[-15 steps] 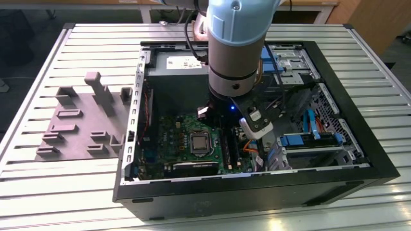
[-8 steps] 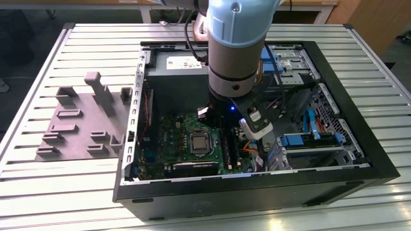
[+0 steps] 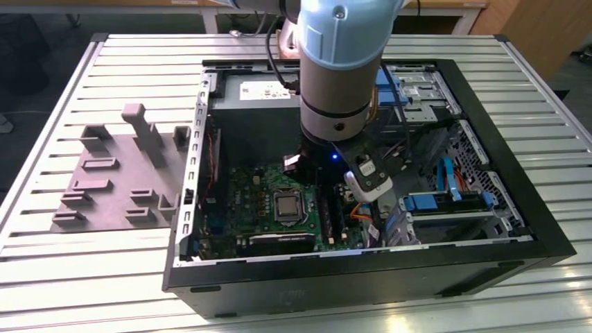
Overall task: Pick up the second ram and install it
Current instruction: 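Insert the second ram into the second slot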
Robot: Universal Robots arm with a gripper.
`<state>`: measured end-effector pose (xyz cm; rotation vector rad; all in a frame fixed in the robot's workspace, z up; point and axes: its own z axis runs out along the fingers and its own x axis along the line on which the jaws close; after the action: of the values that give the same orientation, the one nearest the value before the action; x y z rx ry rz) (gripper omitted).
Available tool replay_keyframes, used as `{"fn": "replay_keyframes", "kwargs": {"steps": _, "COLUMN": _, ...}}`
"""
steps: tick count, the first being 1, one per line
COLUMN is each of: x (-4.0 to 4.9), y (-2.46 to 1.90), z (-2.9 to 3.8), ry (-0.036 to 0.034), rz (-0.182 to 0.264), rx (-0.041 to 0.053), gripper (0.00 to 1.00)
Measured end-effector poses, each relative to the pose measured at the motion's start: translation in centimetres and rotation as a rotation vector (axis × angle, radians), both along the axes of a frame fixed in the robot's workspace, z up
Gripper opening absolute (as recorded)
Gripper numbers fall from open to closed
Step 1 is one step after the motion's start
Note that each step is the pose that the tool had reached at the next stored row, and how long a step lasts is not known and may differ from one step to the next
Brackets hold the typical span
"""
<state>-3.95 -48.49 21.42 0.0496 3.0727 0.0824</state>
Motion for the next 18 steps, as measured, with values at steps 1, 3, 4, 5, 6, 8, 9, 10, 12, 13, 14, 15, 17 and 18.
{"fn": "replay_keyframes", "kwargs": {"steps": 1, "x": 0.00, "y": 0.00, "z": 0.00, "ry": 0.0000, "rz": 0.000, "rx": -0.0001, "gripper": 0.13}}
{"fn": "replay_keyframes", "kwargs": {"steps": 3, "x": 0.00, "y": -0.01, "z": 0.04, "ry": 0.0003, "rz": 0.000, "rx": -0.0010, "gripper": 0.19}}
{"fn": "replay_keyframes", "kwargs": {"steps": 4, "x": 0.00, "y": -0.01, "z": 0.04, "ry": 0.0002, "rz": 0.000, "rx": -0.0008, "gripper": 0.19}}
{"fn": "replay_keyframes", "kwargs": {"steps": 5, "x": 0.00, "y": -0.02, "z": 0.14, "ry": 0.0003, "rz": 0.000, "rx": -0.0011, "gripper": 0.19}}
{"fn": "replay_keyframes", "kwargs": {"steps": 6, "x": 0.00, "y": -0.02, "z": 0.35, "ry": 0.0003, "rz": 0.000, "rx": -0.0010, "gripper": 0.19}}
{"fn": "replay_keyframes", "kwargs": {"steps": 8, "x": 0.00, "y": -0.01, "z": 0.98, "ry": 0.0003, "rz": 0.000, "rx": -0.0010, "gripper": 0.19}}
{"fn": "replay_keyframes", "kwargs": {"steps": 9, "x": 0.00, "y": -0.01, "z": 1.31, "ry": 0.0002, "rz": 0.000, "rx": -0.0009, "gripper": 0.19}}
{"fn": "replay_keyframes", "kwargs": {"steps": 10, "x": 0.00, "y": -0.01, "z": 1.73, "ry": 0.0003, "rz": 0.000, "rx": -0.0013, "gripper": 0.19}}
{"fn": "replay_keyframes", "kwargs": {"steps": 12, "x": 0.00, "y": -0.01, "z": 2.50, "ry": 0.0002, "rz": 0.000, "rx": -0.0021, "gripper": 0.19}}
{"fn": "replay_keyframes", "kwargs": {"steps": 13, "x": 0.00, "y": -0.01, "z": 2.87, "ry": 0.0003, "rz": 0.000, "rx": -0.0027, "gripper": 0.19}}
{"fn": "replay_keyframes", "kwargs": {"steps": 14, "x": 0.00, "y": -0.01, "z": 3.10, "ry": 0.0002, "rz": 0.000, "rx": -0.0030, "gripper": 0.19}}
{"fn": "replay_keyframes", "kwargs": {"steps": 15, "x": 0.00, "y": -0.01, "z": 3.16, "ry": 0.0003, "rz": 0.000, "rx": -0.0032, "gripper": 0.19}}
{"fn": "replay_keyframes", "kwargs": {"steps": 17, "x": 0.00, "y": -0.01, "z": 3.15, "ry": 0.0001, "rz": 0.000, "rx": -0.0029, "gripper": 0.19}}
{"fn": "replay_keyframes", "kwargs": {"steps": 18, "x": 0.00, "y": -0.01, "z": 3.15, "ry": 0.0001, "rz": 0.000, "rx": -0.0030, "gripper": 0.19}}
